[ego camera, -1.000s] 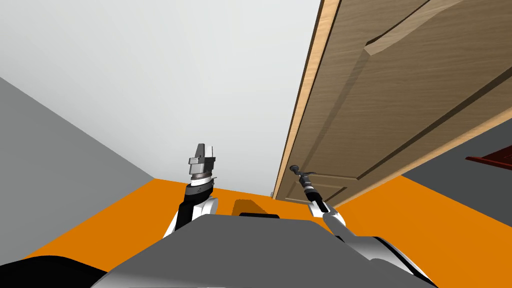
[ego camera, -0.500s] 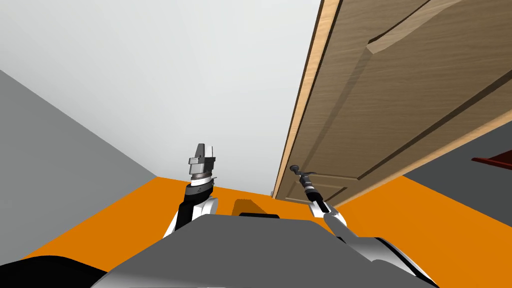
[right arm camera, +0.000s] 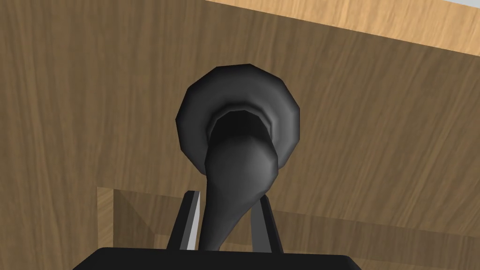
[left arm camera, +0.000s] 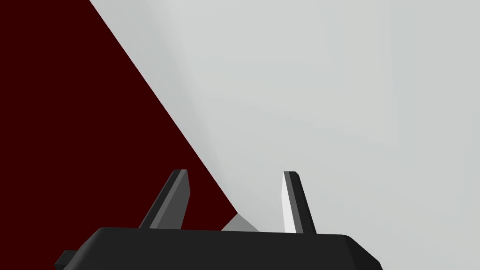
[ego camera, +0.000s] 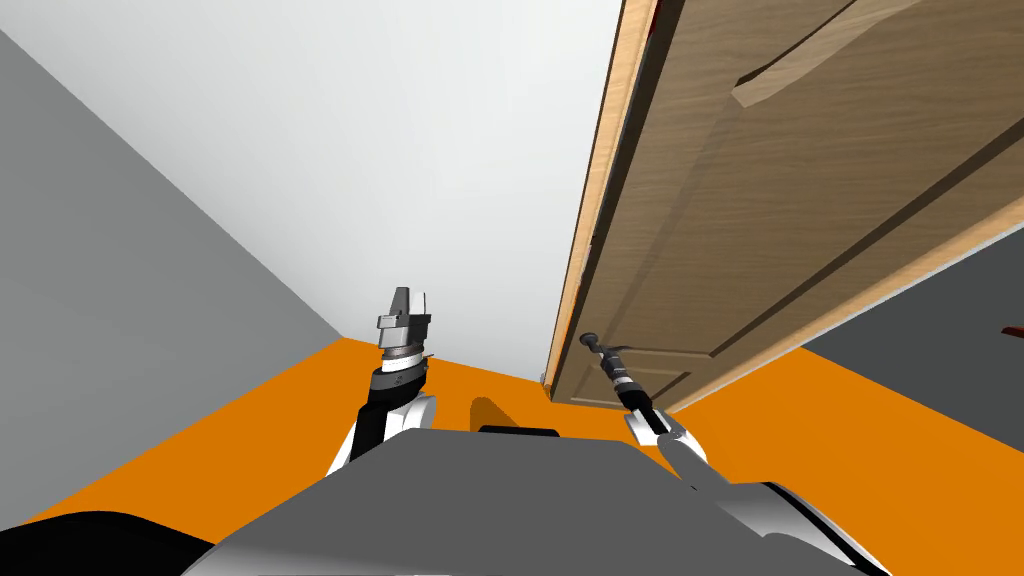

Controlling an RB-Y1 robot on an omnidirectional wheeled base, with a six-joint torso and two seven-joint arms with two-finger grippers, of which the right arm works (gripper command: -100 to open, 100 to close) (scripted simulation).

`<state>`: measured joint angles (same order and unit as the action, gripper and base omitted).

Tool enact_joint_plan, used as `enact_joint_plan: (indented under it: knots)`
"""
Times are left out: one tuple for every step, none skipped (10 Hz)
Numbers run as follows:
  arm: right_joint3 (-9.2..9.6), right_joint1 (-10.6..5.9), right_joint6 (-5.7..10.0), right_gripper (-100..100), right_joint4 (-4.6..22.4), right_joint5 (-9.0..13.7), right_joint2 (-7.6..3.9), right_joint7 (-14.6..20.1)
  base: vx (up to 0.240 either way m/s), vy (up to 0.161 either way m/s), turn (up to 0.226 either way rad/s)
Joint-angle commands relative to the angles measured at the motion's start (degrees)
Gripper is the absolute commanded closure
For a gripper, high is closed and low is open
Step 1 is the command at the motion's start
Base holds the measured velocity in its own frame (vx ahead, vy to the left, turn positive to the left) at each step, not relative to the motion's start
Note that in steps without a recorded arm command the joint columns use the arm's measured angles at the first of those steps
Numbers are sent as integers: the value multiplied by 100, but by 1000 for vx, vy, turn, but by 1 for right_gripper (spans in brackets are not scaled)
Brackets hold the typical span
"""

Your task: Pull the door open

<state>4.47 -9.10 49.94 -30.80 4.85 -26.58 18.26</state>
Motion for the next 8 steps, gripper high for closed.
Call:
enact_joint_plan:
  knots:
    - [99, 77, 108, 100, -56, -48, -98, 134, -200, -56, 92]
    - [146, 106, 157, 100, -66, -70, -137, 193, -195, -79, 82]
    - [126, 57, 134, 100, 9, -60, -98, 157, -89, -40, 28]
    - [233, 153, 312, 100, 20, -99, -186, 285, -157, -41, 134]
    - [287, 202, 413, 100, 19, -117, -246, 352, -216, -94, 138]
    - [317, 229, 468, 100, 19, -127, -279, 388, -175, -95, 82]
    - [347, 257, 525, 100, 19, -138, -313, 425, -136, -72, 63]
    - [407, 312, 638, 100, 18, -158, -380, 500, -157, -75, 95]
